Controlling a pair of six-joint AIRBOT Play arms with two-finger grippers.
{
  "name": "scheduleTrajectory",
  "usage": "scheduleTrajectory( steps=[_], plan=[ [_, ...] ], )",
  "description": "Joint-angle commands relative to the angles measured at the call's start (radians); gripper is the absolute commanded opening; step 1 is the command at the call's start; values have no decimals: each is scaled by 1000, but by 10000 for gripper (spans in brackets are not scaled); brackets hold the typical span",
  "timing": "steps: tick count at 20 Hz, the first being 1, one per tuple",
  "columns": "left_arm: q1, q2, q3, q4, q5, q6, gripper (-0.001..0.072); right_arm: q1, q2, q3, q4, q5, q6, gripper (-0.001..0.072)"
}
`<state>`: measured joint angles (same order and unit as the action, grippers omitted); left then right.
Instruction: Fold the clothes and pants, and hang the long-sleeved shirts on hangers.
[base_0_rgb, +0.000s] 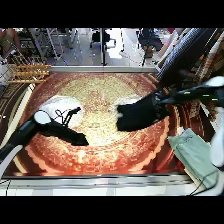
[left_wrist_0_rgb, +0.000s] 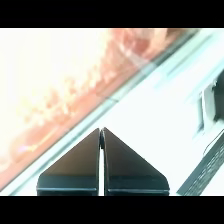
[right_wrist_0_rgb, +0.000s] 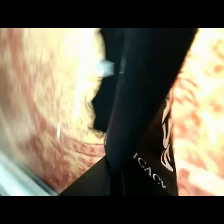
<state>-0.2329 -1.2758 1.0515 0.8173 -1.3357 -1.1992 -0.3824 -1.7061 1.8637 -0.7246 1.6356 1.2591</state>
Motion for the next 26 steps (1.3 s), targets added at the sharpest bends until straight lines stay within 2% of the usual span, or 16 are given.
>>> scheduleTrajectory(
  steps=[1, 6, 9, 12, 15, 16, 17, 18, 19, 20, 21, 22, 23, 24, 25, 26],
  plan=[
    [0, 125, 0, 54, -52, 2, 4, -243, 263, -168, -69, 5, 87, 13],
    [0, 147, 0, 55, -44, 3, 4, -743, 557, -579, -306, -19, 69, 13],
    [0, 146, 0, 77, -29, 3, 4, -1006, 628, -768, -433, 18, -19, 12],
    [0, 146, 0, 96, 3, 3, 4, -1062, 625, -848, -566, -10, -23, 11],
    [0, 146, 0, 95, 47, 2, 4, -994, 579, -851, -877, -50, 13, 17],
    [0, 146, 0, 95, 61, 2, 4, -975, 568, -848, -950, -83, 13, 164],
    [0, 146, 0, 95, 70, 2, 4, -961, 564, -840, -979, -123, 11, 486],
    [0, 146, 0, 96, 76, 2, 4, -948, 564, -821, -971, -175, 11, 715],
    [5, 147, 1, 101, 76, 2, 4, -929, 564, -789, -925, -211, 13, 685],
    [16, 149, 1, 121, 75, 2, 5, -903, 564, -748, -812, -244, 18, 688],
    [36, 153, 2, 177, 74, 2, 4, -874, 564, -715, -643, -277, 26, 688],
    [64, 159, 5, 273, 75, -26, 4, -830, 564, -698, -407, -307, 20, 687],
    [94, 167, 13, 406, 73, -115, 4, -775, 564, -698, -204, -316, -13, 681],
    [126, 179, 27, 581, 64, -245, 4, -690, 563, -702, -74, -309, -60, 641],
    [153, 197, 40, 734, 51, -357, 4, -596, 563, -710, -35, -295, -95, 570],
    [179, 224, 50, 848, 47, -429, 4, -483, 563, -723, -65, -289, -124, 497]
  ],
)
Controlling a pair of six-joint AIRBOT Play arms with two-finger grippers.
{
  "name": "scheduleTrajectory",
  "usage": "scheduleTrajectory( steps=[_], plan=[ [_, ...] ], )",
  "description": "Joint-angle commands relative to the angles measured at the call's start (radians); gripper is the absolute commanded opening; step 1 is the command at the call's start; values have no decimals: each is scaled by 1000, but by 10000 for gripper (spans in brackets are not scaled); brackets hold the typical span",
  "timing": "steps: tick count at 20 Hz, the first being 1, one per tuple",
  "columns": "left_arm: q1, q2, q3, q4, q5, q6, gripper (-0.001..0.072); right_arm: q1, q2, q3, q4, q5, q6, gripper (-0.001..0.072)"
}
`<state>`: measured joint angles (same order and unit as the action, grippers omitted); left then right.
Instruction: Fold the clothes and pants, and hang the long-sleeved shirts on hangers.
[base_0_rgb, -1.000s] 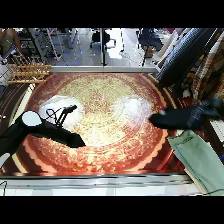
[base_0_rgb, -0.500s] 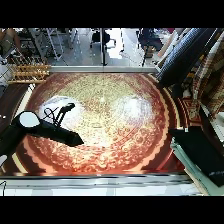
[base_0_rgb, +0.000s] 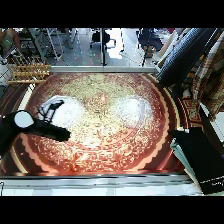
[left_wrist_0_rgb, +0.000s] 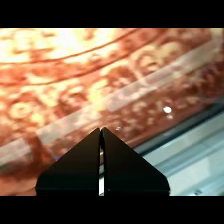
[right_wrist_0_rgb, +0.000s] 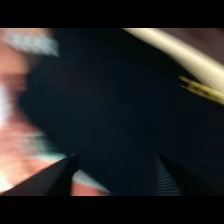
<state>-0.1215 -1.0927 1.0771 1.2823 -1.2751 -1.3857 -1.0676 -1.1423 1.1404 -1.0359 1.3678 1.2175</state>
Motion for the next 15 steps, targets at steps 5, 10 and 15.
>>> scheduleTrajectory(
  steps=[5, 10, 15],
  plan=[
    [117, 167, 27, 419, 72, -305, 4, 599, 0, -15, -139, -160, -86, 16],
    [117, 174, 27, 419, 72, -306, 4, 657, 0, 29, -135, -423, -87, 14],
    [117, 174, 27, 419, 72, -306, 4, 657, 0, 29, -140, -576, -87, 14]
  ],
)
